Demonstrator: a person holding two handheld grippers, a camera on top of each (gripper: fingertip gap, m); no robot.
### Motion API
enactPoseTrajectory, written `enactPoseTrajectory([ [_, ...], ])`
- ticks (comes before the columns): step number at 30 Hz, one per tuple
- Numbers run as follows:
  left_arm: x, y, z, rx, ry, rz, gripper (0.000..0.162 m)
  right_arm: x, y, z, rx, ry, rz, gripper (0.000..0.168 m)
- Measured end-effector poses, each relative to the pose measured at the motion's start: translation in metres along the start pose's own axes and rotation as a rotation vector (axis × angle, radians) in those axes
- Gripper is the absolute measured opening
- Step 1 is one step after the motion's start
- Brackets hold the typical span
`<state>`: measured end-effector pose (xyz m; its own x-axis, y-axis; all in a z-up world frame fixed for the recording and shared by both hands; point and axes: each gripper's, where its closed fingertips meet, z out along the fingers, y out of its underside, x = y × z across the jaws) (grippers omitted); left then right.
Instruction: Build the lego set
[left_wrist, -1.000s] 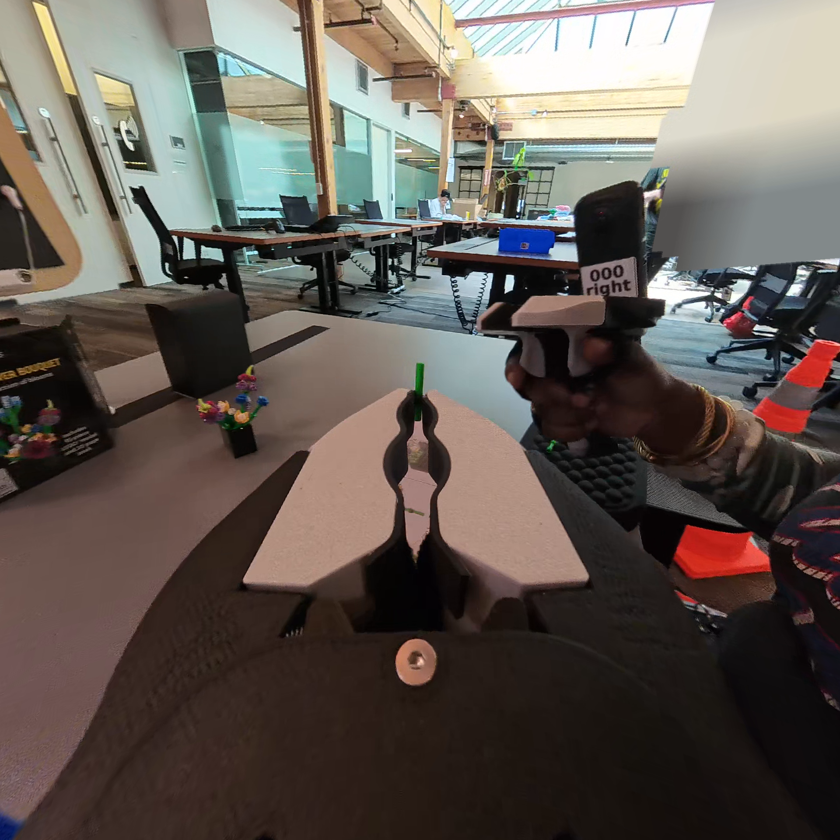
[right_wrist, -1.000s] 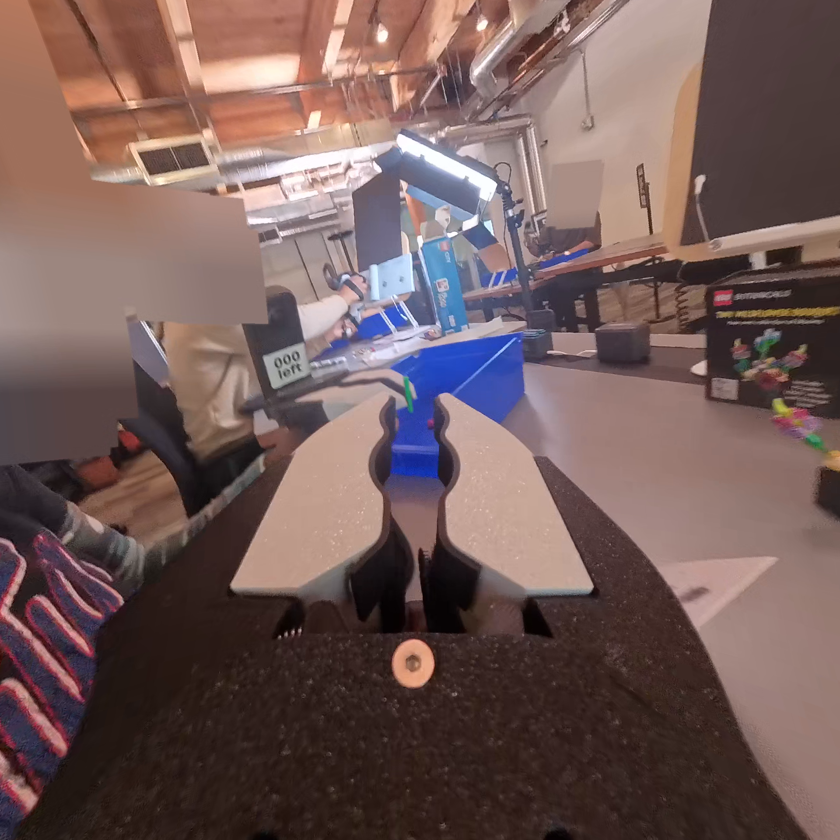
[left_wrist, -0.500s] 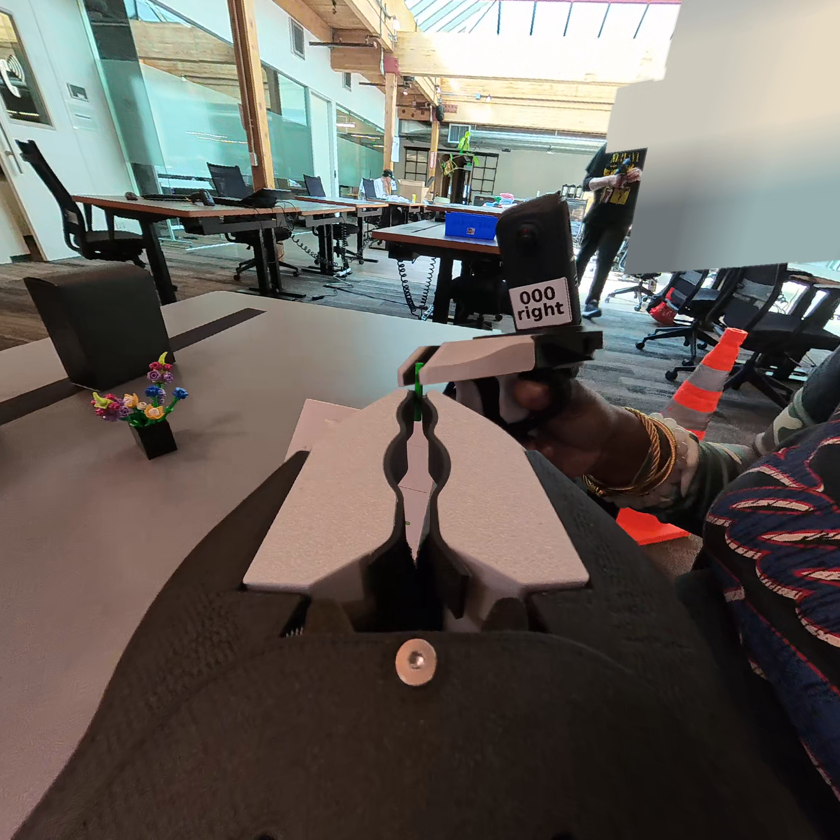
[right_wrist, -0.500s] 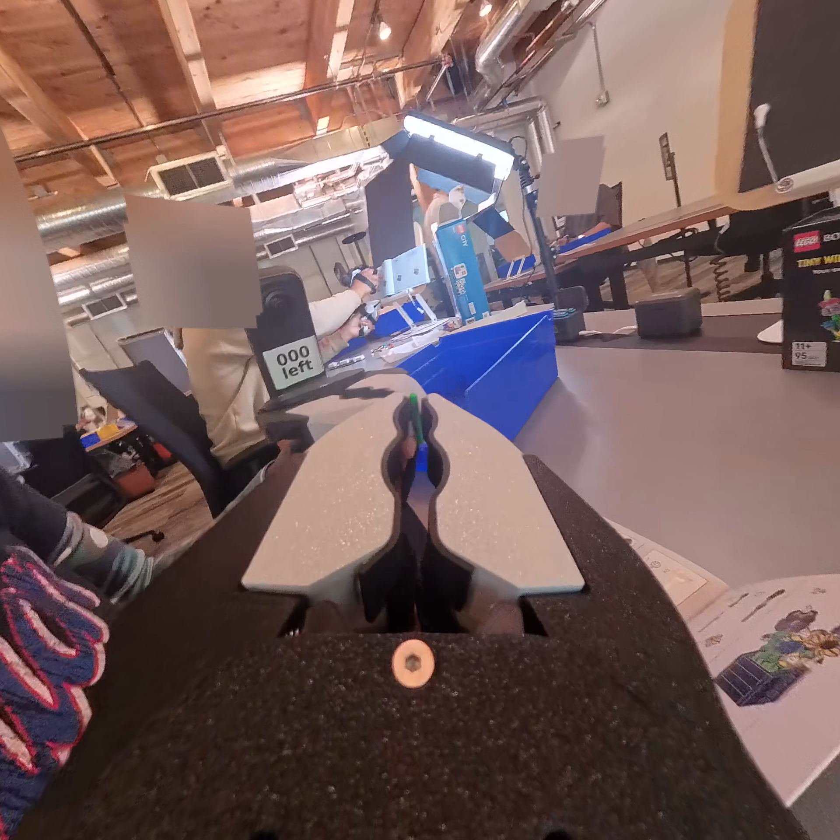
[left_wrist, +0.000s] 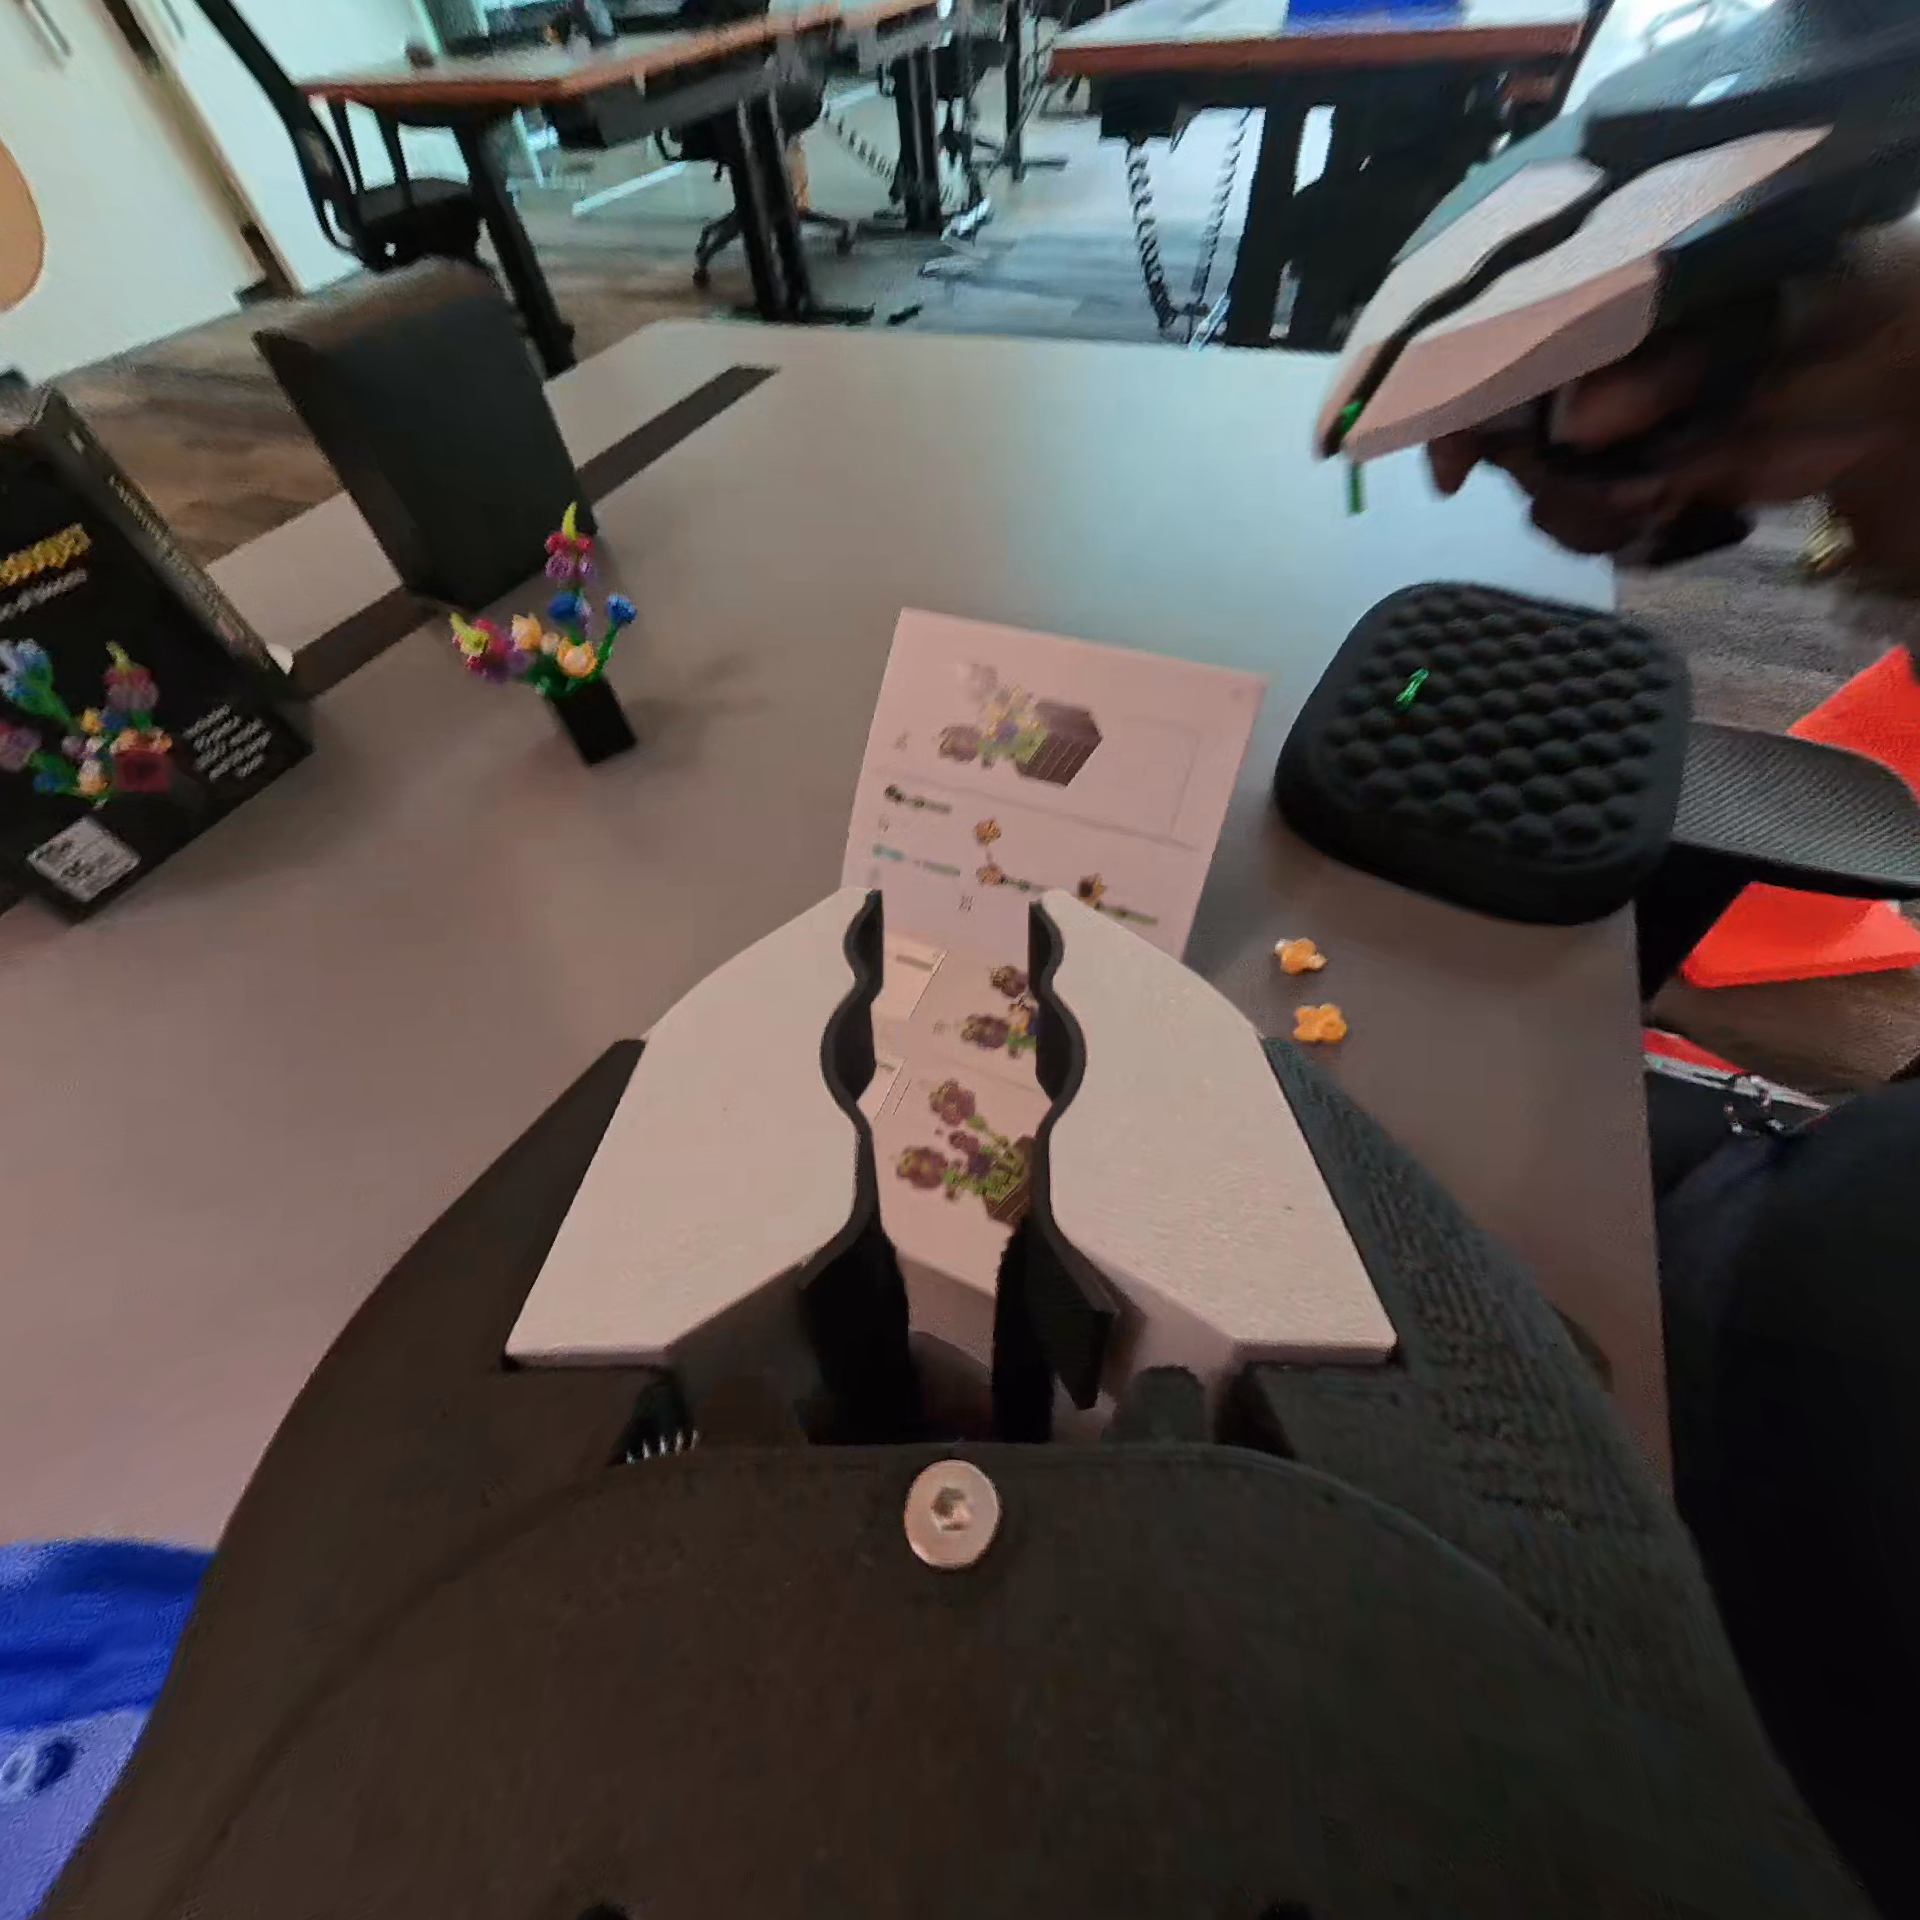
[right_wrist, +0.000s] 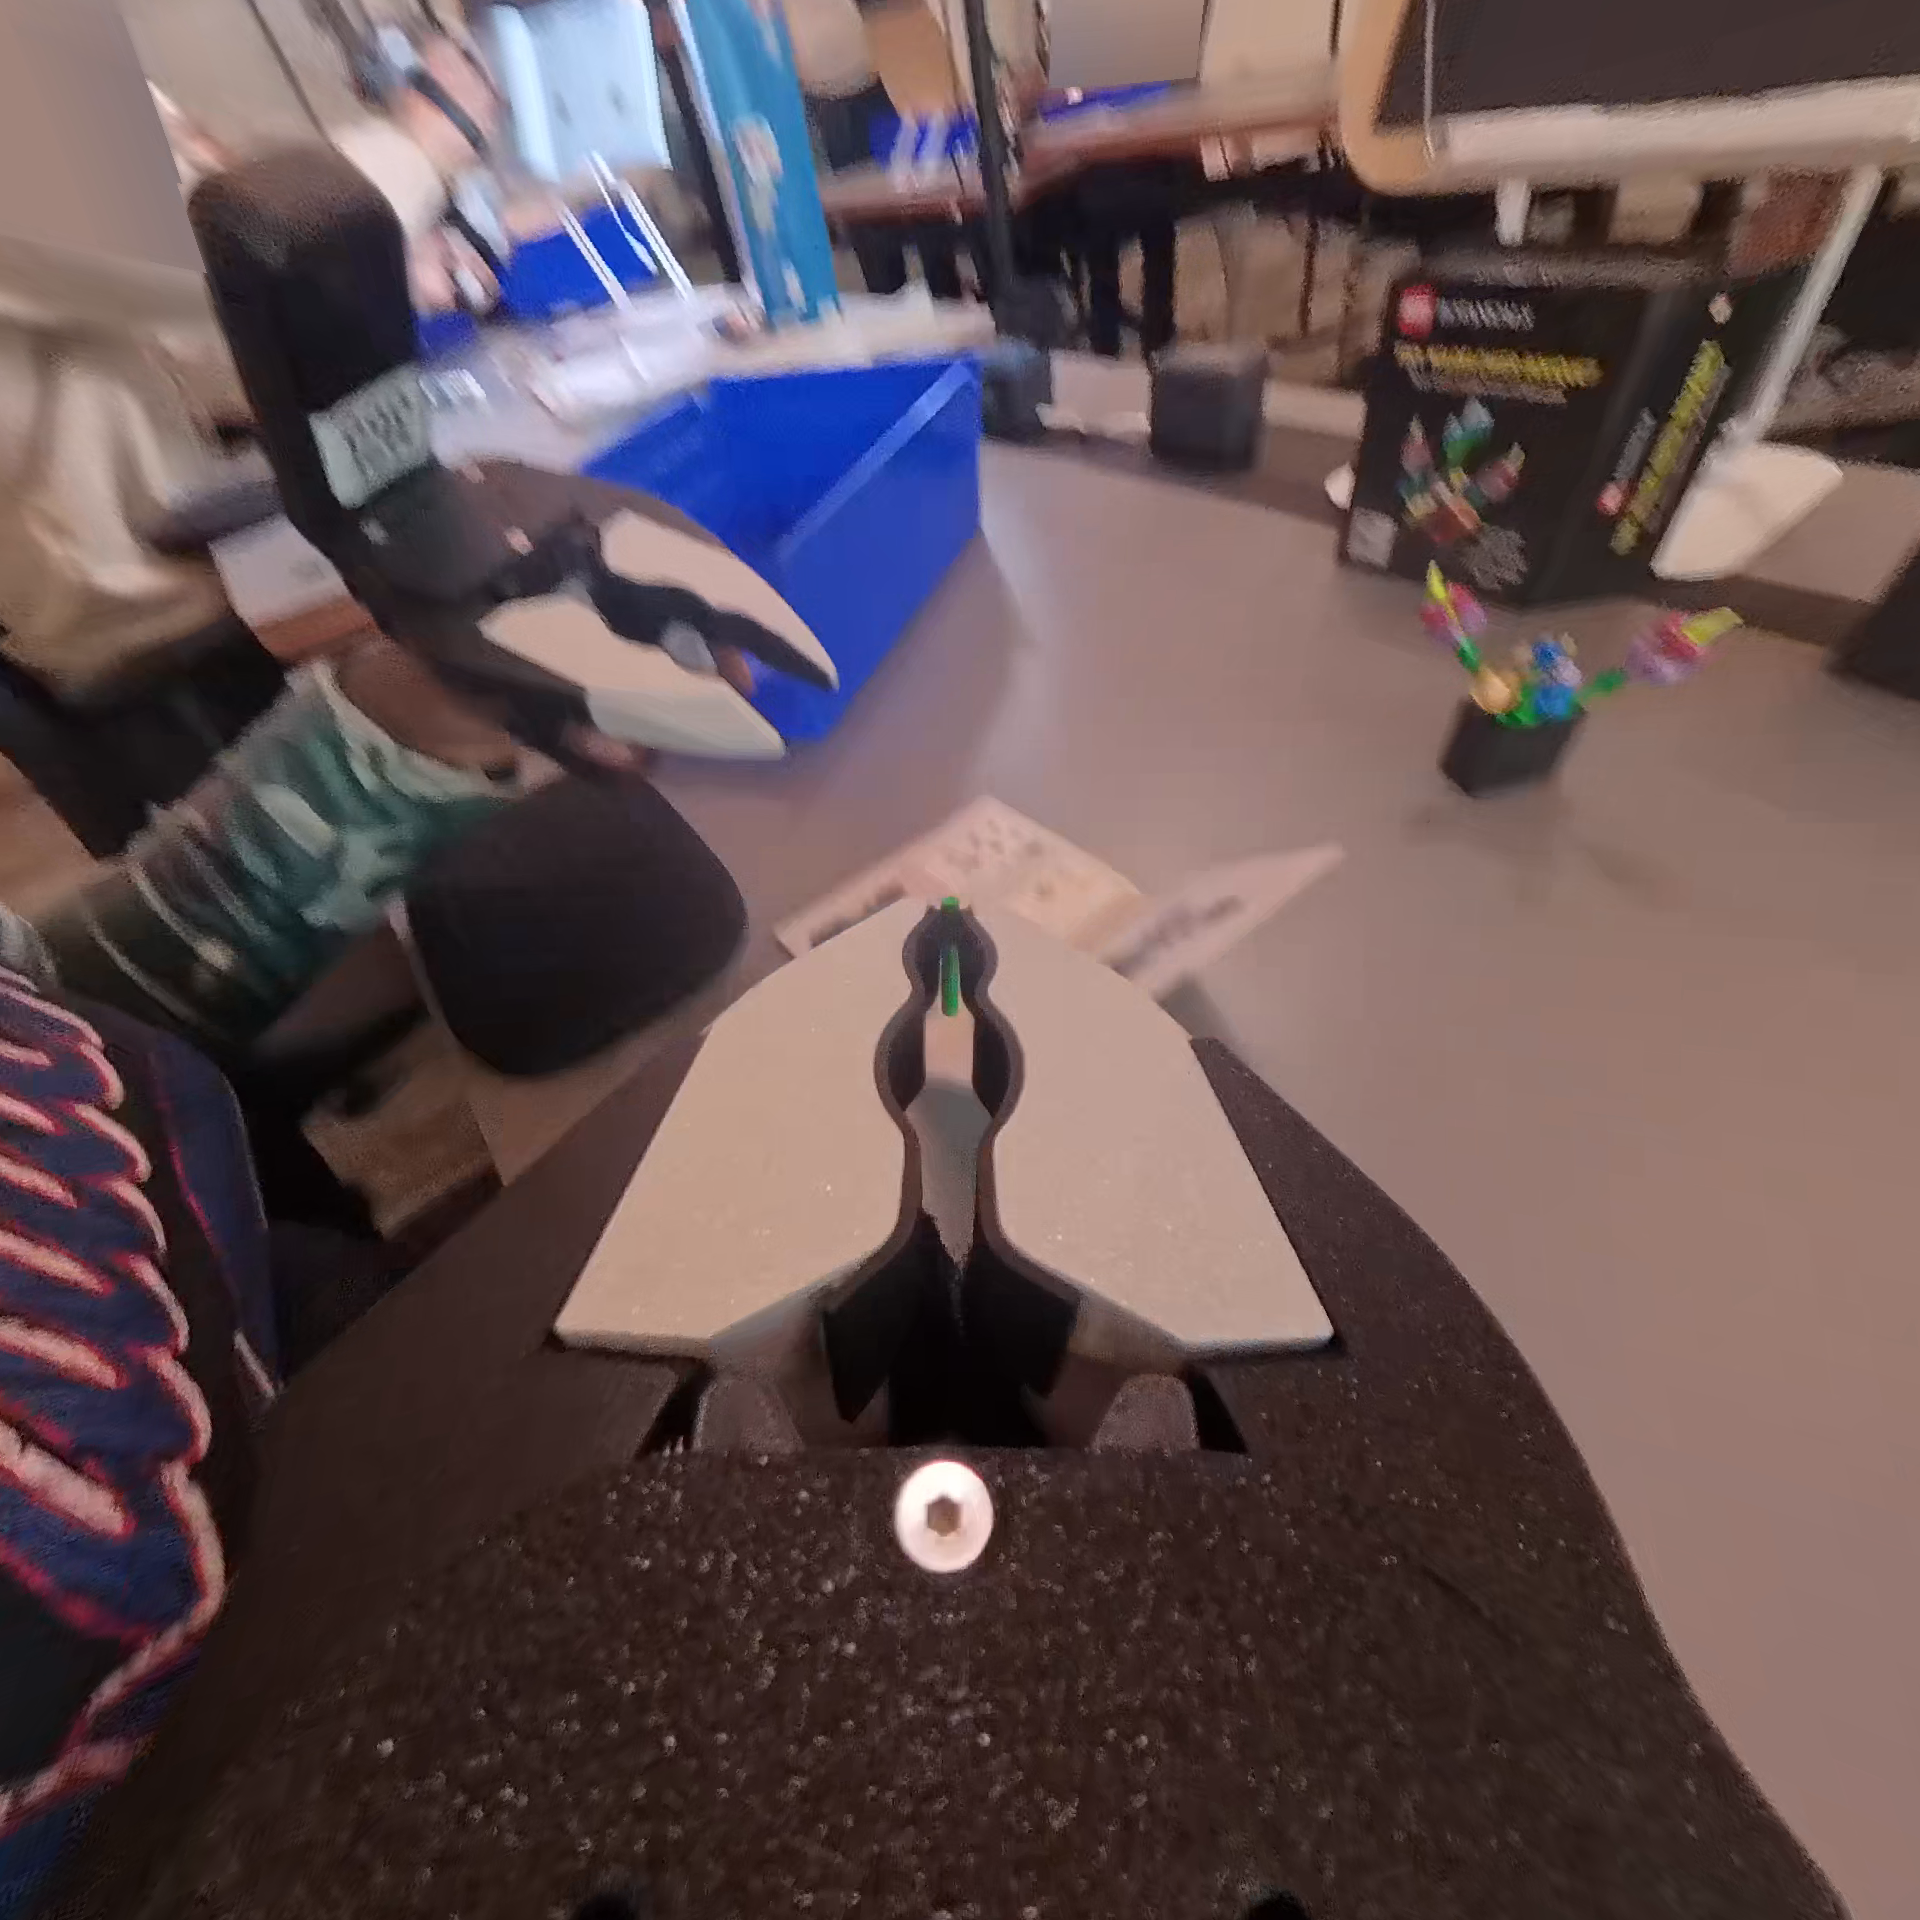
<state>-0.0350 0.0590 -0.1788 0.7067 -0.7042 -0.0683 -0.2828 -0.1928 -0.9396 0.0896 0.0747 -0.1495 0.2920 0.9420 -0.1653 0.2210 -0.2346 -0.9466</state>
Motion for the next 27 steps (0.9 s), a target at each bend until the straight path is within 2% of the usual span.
enactPoseTrajectory([
  [7, -0.019, 0.011, -0.013, -0.075, -0.059, -0.041, 0.044, 0.037, 0.052, -0.055, -0.438, 0.197, -0.016, 0.003],
  [11, -0.024, 0.011, -0.021, -0.107, -0.099, -0.017, 0.052, 0.044, 0.084, -0.08, -0.649, 0.241, -0.011, 0.003],
  [19, -0.017, 0.016, -0.017, -0.135, -0.066, -0.006, 0.053, 0.028, 0.123, -0.082, -0.889, 0.128, 0.025, 0.003],
  [27, -0.01, 0.024, -0.012, -0.173, -0.03, 0.021, 0.053, 0.018, 0.138, -0.076, -1.021, 0.008, -0.165, 0.004],
])
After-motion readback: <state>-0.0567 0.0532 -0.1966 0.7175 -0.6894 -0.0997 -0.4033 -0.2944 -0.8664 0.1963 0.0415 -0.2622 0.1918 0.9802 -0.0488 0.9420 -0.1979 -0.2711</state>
